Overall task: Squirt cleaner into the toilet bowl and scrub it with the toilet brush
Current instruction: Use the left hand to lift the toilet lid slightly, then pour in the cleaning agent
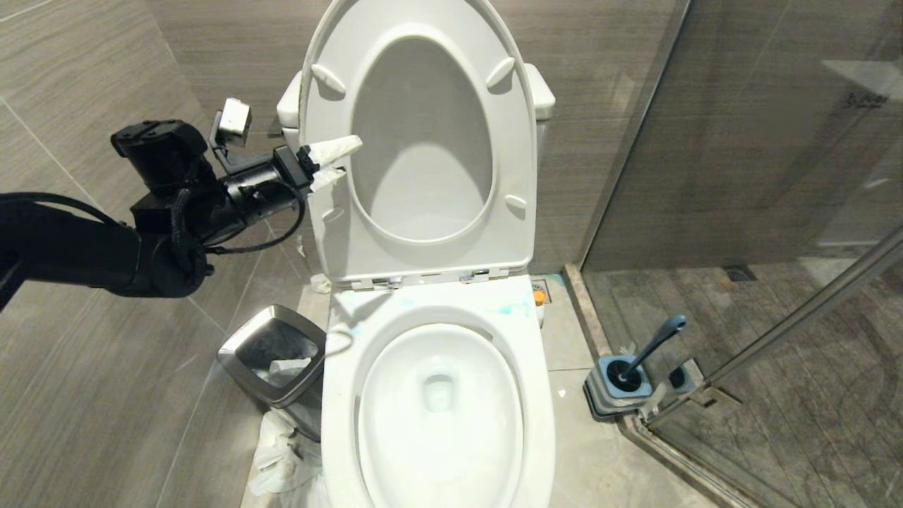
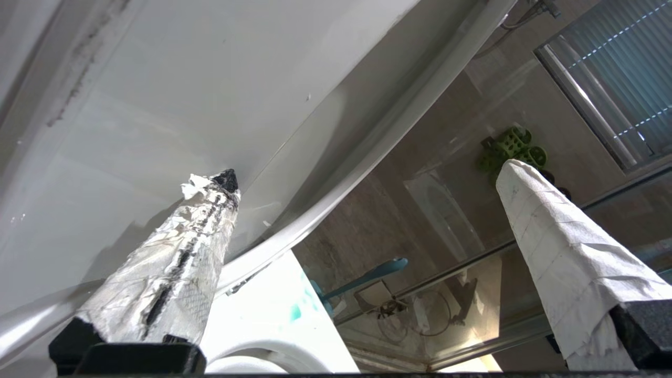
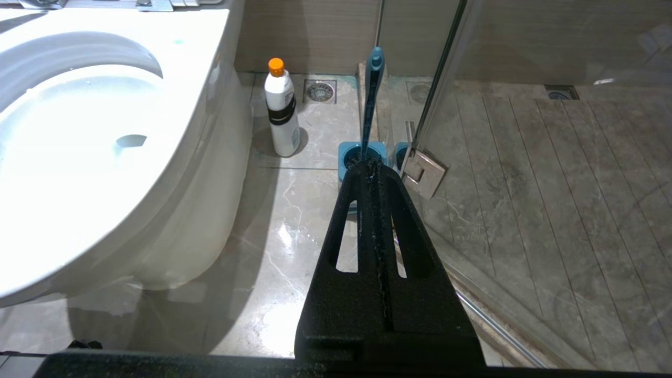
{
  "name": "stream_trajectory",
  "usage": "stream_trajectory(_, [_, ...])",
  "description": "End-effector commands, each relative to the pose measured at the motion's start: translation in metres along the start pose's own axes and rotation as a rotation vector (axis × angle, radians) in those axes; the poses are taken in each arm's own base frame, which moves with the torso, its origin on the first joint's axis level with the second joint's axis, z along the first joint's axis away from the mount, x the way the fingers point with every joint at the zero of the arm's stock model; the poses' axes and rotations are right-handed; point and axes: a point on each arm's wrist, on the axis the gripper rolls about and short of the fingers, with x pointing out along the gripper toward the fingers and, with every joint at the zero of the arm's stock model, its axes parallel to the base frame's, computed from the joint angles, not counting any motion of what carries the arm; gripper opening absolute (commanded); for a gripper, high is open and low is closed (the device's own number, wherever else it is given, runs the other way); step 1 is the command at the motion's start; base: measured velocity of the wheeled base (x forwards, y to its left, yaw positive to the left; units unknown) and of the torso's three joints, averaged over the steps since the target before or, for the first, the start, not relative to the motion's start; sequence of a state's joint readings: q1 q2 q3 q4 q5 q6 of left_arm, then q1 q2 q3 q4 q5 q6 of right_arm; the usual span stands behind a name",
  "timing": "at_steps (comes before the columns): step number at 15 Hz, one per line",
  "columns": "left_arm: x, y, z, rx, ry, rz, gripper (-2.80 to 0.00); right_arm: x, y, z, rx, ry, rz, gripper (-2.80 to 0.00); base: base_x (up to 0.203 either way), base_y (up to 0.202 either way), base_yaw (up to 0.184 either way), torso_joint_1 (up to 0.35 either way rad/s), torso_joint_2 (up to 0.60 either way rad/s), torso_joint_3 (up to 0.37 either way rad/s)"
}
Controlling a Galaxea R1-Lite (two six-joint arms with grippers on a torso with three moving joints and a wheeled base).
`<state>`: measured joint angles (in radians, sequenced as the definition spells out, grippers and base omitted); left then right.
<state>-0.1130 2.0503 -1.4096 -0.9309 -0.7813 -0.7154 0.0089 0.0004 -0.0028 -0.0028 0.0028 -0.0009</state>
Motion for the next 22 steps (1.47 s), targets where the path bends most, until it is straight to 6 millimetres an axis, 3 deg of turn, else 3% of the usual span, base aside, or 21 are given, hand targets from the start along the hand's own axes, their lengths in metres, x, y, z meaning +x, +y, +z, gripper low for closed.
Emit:
stream_trajectory(1, [0.001, 0.003, -0.002, -0.007, -0.002, 0.006, 0.0, 0.0, 0.0, 0.0, -0.001, 0.001, 0.001, -2.8, 0.0, 0.0, 0.0, 0.0, 0.0, 0.0])
stream_trajectory(4, [-0.007, -0.013, 0.006, -0.031, -0.018, 0.042, 0.0, 0.0, 0.0, 0.0, -0.001, 0.001, 0.001, -2.8, 0.0, 0.0, 0.0, 0.0, 0.0, 0.0])
stream_trajectory(7, [-0.027, -0.045, 0.013, -0.121, 0.0, 0.08, 0.0, 0.0, 0.0, 0.0, -0.001, 0.001, 0.001, -2.8, 0.0, 0.0, 0.0, 0.0, 0.0, 0.0])
stream_trajectory(14, [-0.094, -0.158, 0.025, -0.57, 0.074, 0.135, 0.0, 0.0, 0.0, 0.0, -0.001, 0.001, 0.001, -2.8, 0.0, 0.0, 0.0, 0.004, 0.0, 0.001])
stream_trajectory(17, [-0.117, -0.199, 0.009, -0.764, 0.205, 0.195, 0.0, 0.0, 0.0, 0.0, -0.001, 0.002, 0.001, -2.8, 0.0, 0.0, 0.0, 0.0, 0.0, 0.0])
stream_trajectory(19, [-0.129, -0.218, -0.004, -0.7, 0.313, 0.215, 0.0, 0.0, 0.0, 0.0, -0.001, 0.001, 0.001, -2.8, 0.0, 0.0, 0.0, 0.0, 0.0, 0.0])
stream_trajectory(22, [-0.148, -0.229, -0.018, -0.43, 0.437, 0.235, 0.0, 0.0, 0.0, 0.0, -0.001, 0.001, 0.001, -2.8, 0.0, 0.0, 0.0, 0.0, 0.0, 0.0])
